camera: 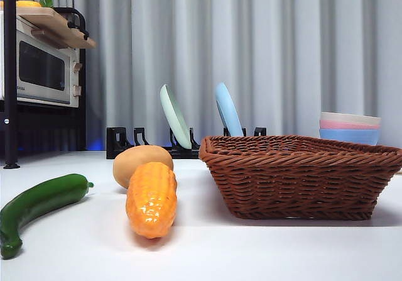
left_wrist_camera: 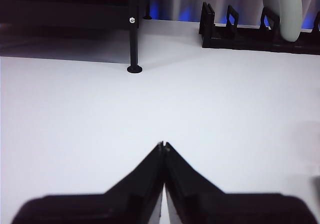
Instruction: Pick up the basket,pick up the corn from the table,pick up the potato from the table,pick up the cucumber from the table,put all items into the basket
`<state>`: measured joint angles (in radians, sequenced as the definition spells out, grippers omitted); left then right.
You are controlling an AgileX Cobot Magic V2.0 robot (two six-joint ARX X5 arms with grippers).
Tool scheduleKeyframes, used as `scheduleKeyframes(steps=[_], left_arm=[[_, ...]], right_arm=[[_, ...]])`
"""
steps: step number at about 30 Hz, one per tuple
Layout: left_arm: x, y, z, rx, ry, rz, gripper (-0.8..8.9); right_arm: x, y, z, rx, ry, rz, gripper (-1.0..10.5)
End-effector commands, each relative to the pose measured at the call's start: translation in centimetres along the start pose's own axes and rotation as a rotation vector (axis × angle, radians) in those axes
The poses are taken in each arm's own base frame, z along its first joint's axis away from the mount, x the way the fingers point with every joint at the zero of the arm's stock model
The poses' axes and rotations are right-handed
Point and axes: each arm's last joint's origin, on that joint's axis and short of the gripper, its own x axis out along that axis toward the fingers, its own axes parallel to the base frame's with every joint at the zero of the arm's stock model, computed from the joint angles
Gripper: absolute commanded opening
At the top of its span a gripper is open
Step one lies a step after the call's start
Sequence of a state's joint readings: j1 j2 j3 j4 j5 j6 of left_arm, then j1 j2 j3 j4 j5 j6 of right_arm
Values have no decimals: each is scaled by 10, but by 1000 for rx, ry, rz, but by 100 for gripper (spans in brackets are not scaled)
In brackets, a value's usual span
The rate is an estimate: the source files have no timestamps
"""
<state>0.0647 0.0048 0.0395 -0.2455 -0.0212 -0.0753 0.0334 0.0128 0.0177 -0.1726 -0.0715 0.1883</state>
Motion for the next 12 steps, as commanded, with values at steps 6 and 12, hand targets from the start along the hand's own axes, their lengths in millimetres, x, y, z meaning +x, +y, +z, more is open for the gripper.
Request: scheduleKeyframes(steps=[6, 12], left_arm=[[2, 0, -4, -115, 6, -1, -1], [1, -3, 1, -167, -31, -95, -5]], right_arm=[[1, -1, -5, 321, 20, -2, 2], [0, 0, -1, 319, 10, 4, -2]])
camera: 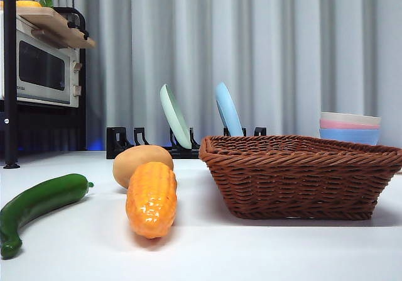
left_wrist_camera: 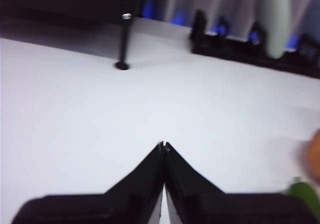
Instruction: Pick up the basket,pick up the corn from the table,pick up the potato from the table,pick up the cucumber from the table,put all items into the basket
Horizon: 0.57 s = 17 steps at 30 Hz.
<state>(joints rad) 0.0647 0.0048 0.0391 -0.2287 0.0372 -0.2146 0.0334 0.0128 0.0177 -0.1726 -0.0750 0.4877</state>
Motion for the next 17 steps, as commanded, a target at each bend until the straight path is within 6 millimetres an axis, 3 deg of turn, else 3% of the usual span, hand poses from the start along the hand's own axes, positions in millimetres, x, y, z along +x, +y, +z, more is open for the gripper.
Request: scheduleKeyframes(steps=[1, 9, 17], left_arm=[[1, -1, 2, -26, -35, -52, -6], [-10, -10, 37, -22, -108, -71, -6], [-12, -25, 96, -16, -86, -150, -6]], right_arm=[[-1, 1, 1, 18, 3, 2, -3], [-10, 18, 32, -44, -54, 30, -4], [-6, 45, 84, -164, -33, 20, -3]])
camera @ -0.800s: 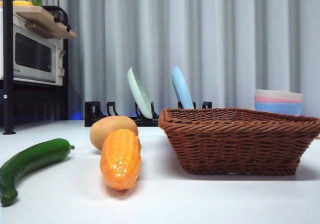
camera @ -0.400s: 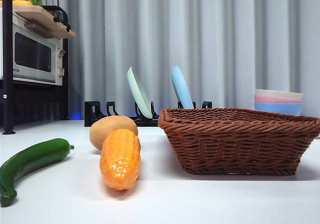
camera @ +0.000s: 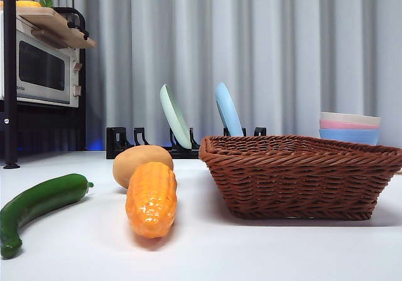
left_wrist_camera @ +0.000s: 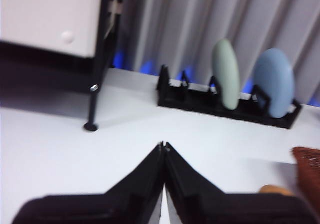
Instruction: Pick up the basket,pick up the corn from the table,pick up the potato from the table,pick up the cucumber from the table,put all items into the basket
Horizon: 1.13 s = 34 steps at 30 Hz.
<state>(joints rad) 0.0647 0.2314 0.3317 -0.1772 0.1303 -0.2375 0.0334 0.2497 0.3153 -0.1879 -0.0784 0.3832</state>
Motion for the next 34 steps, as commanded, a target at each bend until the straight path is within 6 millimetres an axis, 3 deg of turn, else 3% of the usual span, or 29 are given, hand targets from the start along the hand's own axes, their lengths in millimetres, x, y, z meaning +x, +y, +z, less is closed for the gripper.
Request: scheduleKeyframes(steps=[1, 8, 14, 17, 19, 21, 23, 25, 34], left_arm=[[6, -5, 19, -7, 22, -51, -6], [34, -18, 59, -40, 223, -239, -4], [64, -24, 74, -94, 400, -440, -3], [76, -25, 75, -97, 447, -475, 13], [81, -26, 74, -98, 463, -478, 122], [84, -26, 72, -101, 477, -478, 327], [85, -27, 71, -103, 488, -481, 415], [85, -28, 70, -103, 493, -486, 411], [86, -33, 69, -96, 500, -511, 411]], right_arm=[[6, 8, 20, -68, 15, -4, -3], [34, 23, 62, -194, 154, -11, -3], [65, 32, 80, -221, 401, 74, -2], [81, 34, 81, -221, 525, 151, 3], [89, 34, 80, -215, 566, 181, 40], [97, 33, 78, -208, 593, 190, 200], [103, 31, 75, -202, 613, 183, 366], [109, 30, 73, -197, 634, 179, 450], [149, 20, 57, -165, 764, 148, 441]])
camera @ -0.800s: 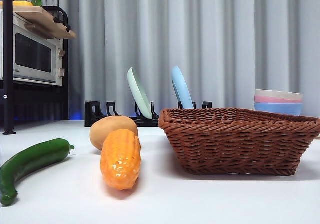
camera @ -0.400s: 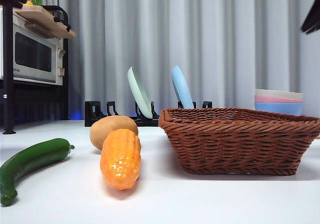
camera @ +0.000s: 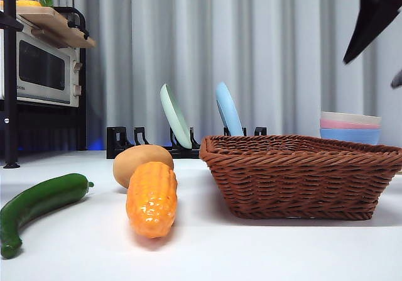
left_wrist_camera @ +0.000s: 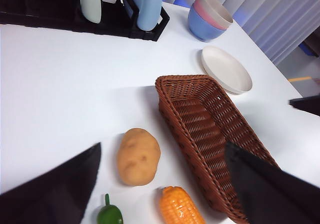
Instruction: Pick up the basket,pick up the corn from the table,pick up the potato from the table,pick up the cucumber from the table,put all items into the basket
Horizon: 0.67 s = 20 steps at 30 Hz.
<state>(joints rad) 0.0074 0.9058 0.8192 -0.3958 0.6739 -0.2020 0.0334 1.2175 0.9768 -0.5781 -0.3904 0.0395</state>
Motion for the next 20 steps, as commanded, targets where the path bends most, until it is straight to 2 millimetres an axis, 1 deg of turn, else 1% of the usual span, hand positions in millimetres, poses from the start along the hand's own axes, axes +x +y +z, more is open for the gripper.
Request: scheduleKeyframes(steps=[1, 5, 10, 15, 16, 17, 19, 20], left_arm=[[1, -2, 0, 21, 4, -16, 410], [2, -4, -1, 18, 18, -22, 409], [4, -5, -4, 9, 40, 9, 409], [5, -6, -6, 4, 56, 36, 409], [6, -6, -7, 4, 58, 33, 409], [6, -7, -7, 5, 60, 31, 409], [7, -7, -8, 3, 70, 28, 409], [7, -8, -9, 0, 80, 29, 409]], right_arm=[[18, -6, 4, 8, 61, 3, 441], [46, -12, 6, 27, 163, 13, 441], [79, -15, -2, 33, 269, 33, 437], [102, -16, -10, 34, 329, 40, 435], [106, -16, -10, 32, 333, 42, 420], [110, -16, -11, 28, 335, 44, 338], [112, -16, -11, 25, 328, 42, 103], [112, -16, -10, 27, 324, 42, 10]])
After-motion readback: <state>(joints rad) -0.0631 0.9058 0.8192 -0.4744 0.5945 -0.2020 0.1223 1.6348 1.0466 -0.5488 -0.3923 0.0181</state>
